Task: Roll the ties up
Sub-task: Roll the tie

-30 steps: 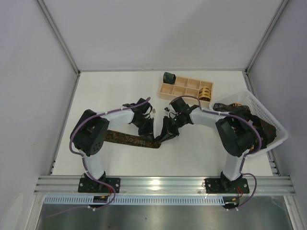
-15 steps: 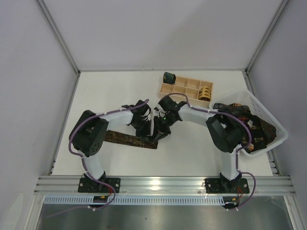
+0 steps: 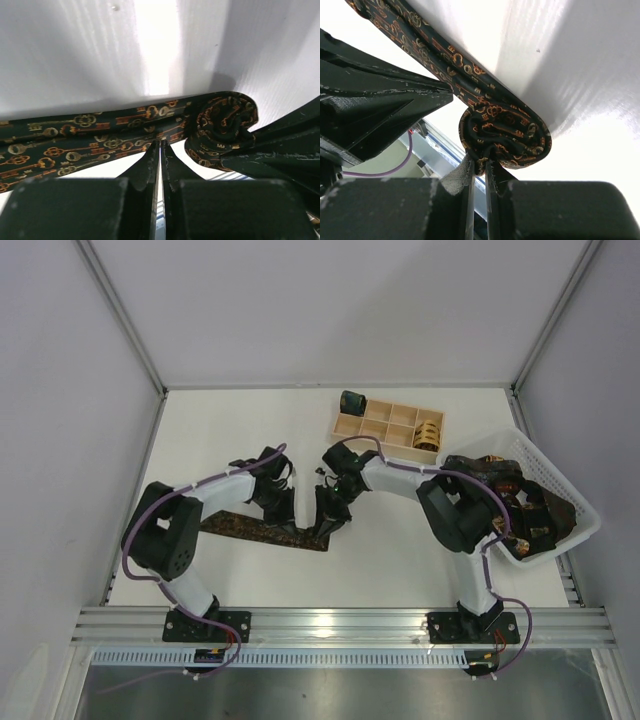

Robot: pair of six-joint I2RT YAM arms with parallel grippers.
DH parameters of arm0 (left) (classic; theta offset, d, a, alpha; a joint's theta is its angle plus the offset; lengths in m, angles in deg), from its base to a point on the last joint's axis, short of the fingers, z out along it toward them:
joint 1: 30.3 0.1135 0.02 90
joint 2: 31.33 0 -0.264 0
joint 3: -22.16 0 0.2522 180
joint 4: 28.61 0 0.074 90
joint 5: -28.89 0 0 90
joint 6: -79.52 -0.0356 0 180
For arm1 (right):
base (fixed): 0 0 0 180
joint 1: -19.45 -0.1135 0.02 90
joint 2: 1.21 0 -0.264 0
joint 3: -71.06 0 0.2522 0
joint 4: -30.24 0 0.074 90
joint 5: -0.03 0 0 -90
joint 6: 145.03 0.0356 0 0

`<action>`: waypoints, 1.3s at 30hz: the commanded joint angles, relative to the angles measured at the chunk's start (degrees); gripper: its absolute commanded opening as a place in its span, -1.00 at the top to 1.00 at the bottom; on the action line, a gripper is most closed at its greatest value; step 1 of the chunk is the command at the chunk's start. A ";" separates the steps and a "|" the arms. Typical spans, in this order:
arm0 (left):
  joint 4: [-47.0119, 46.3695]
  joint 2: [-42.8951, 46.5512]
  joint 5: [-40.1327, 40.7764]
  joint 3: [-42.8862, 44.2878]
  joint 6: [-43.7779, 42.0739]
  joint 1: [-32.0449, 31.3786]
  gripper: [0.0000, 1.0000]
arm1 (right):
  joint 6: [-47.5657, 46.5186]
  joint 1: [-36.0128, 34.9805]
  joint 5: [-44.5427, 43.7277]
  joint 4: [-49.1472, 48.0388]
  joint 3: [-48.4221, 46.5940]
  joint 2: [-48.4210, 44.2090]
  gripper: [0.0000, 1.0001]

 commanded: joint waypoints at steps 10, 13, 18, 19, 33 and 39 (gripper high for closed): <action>-3.13 -0.39 -1.21 -4.46 -0.59 0.95 0.87 | -0.95 -1.64 0.10 2.64 -8.04 6.10 0.66; -3.22 0.05 -0.95 -4.72 -0.41 0.95 0.87 | -0.78 -1.73 1.06 2.11 -8.39 6.63 0.59; -3.13 0.40 -0.69 -4.98 -0.41 1.03 0.87 | 0.18 -1.99 3.08 -1.05 -7.78 6.19 0.44; -3.13 0.40 -0.69 -5.07 -0.41 1.03 0.87 | 0.45 -1.99 3.26 -2.18 -7.60 6.19 0.40; -1.29 3.73 1.16 -5.86 -0.59 2.35 0.87 | 4.32 -1.55 6.17 -12.13 -3.30 8.65 0.41; 4.15 8.57 3.27 -2.97 -1.73 4.37 0.86 | 4.23 -1.38 6.08 -13.45 -1.54 9.09 0.78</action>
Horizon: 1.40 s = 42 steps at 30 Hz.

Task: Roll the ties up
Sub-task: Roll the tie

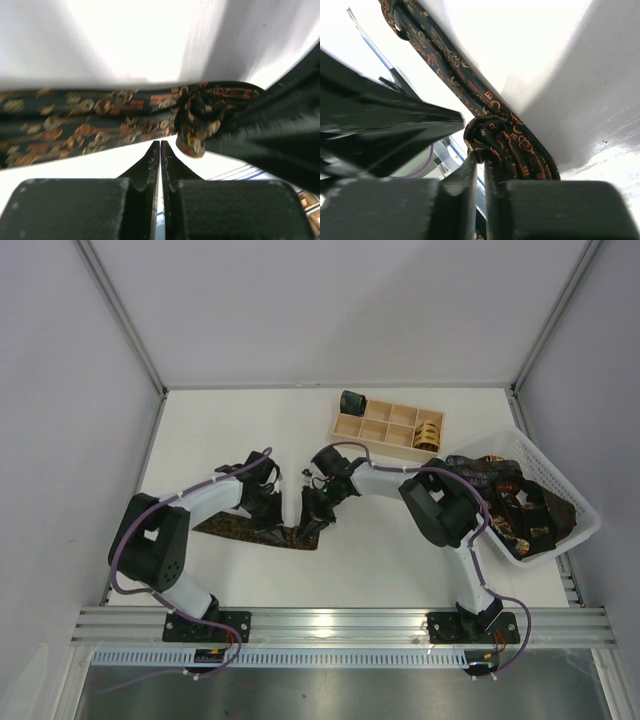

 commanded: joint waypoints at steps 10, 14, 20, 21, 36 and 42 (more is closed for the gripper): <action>-1.24 2.10 -7.38 5.46 1.94 1.12 0.88 | -1.00 0.00 -0.65 -3.16 1.44 1.77 0.42; -1.59 1.92 -7.29 5.64 1.94 1.12 0.88 | 0.14 0.87 0.23 -5.27 3.81 -0.42 0.39; -2.38 1.57 -8.08 5.56 2.46 1.12 0.88 | 0.85 2.55 1.19 -8.52 8.73 -3.59 0.55; -2.73 1.39 -8.43 5.47 2.72 1.12 0.88 | 1.11 2.81 1.28 -10.17 9.25 -3.59 0.92; -9.67 -5.63 -12.39 2.22 5.19 -1.25 0.88 | 2.08 2.81 1.55 -8.09 6.18 -2.89 1.00; -9.50 -8.10 -10.63 0.90 3.34 -1.17 0.89 | -0.11 3.51 -0.03 -2.83 6.45 -6.75 0.99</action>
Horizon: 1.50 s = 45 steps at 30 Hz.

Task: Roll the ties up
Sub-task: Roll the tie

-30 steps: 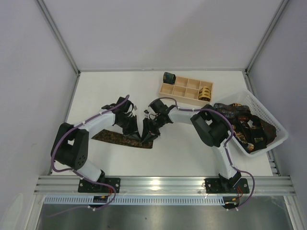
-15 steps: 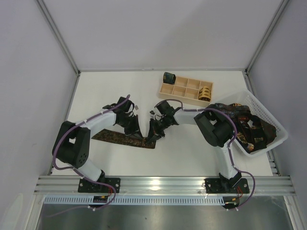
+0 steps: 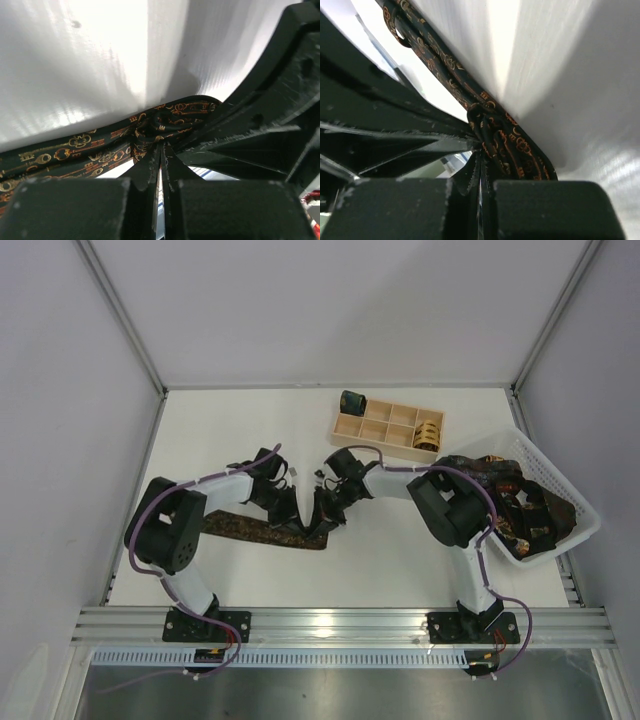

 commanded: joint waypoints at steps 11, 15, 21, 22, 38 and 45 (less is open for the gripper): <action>0.67 -0.60 4.09 -2.47 -3.12 -0.18 0.89 | -8.54 5.11 -3.82 10.10 6.11 -12.22 0.07; 0.76 -1.21 4.18 -2.38 -3.56 -0.01 0.89 | -9.51 5.47 -1.63 9.22 7.96 -10.48 -0.05; 1.38 -1.30 4.71 -2.56 -4.17 0.34 0.89 | -7.85 4.85 0.48 4.31 7.08 -6.17 -0.05; 1.55 -1.30 5.06 -2.56 -4.26 0.43 0.89 | -6.88 4.85 0.66 3.69 6.91 -5.81 -0.03; 2.34 -1.57 6.55 -2.74 -5.40 0.87 0.89 | -4.33 4.24 3.74 -2.29 5.85 -2.91 0.18; 3.05 -1.65 7.79 -2.04 -5.93 0.70 0.90 | -3.27 4.32 2.86 -2.29 6.99 -5.88 1.00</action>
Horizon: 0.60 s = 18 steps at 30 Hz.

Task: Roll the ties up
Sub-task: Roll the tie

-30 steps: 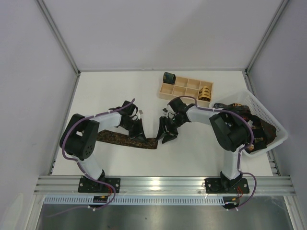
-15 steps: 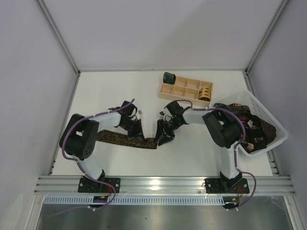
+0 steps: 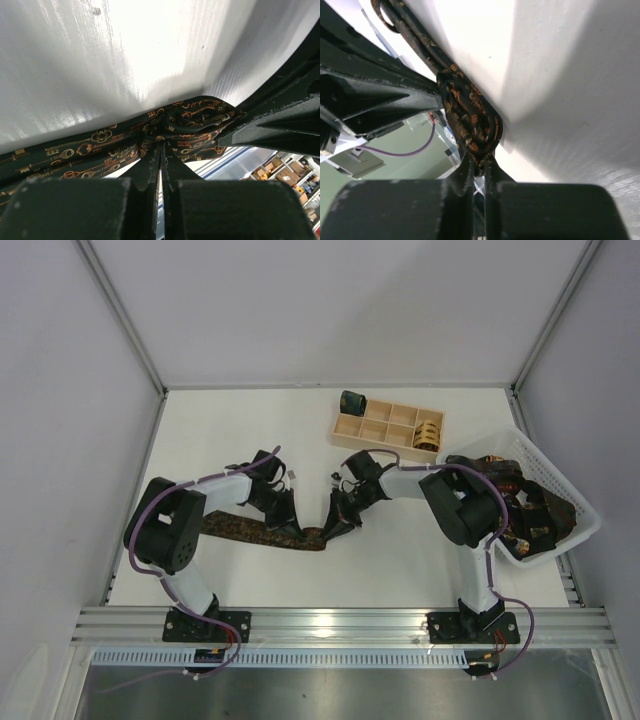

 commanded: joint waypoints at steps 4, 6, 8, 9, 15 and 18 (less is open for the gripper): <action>2.57 -2.18 7.59 1.49 -2.91 -1.34 0.90 | 0.77 0.85 -2.00 -1.79 1.80 -5.38 1.00; 2.74 -2.88 7.15 3.33 -2.65 -2.74 0.90 | 0.16 1.47 -3.05 -0.56 2.33 -6.52 1.00; 3.09 -4.20 6.97 4.74 -2.47 -4.76 0.90 | -0.55 1.91 -3.76 1.11 3.21 -8.72 1.00; 3.36 -4.81 6.80 6.23 -2.47 -5.47 0.90 | -0.72 2.43 -3.93 1.55 3.56 -9.42 1.00; 3.27 -8.51 5.04 10.98 -1.15 -9.69 0.90 | -2.39 4.19 -5.34 6.20 4.18 -13.73 1.00; 3.18 -9.21 4.69 11.87 -0.89 -10.92 0.90 | -2.39 4.11 -5.43 7.17 3.65 -14.53 1.00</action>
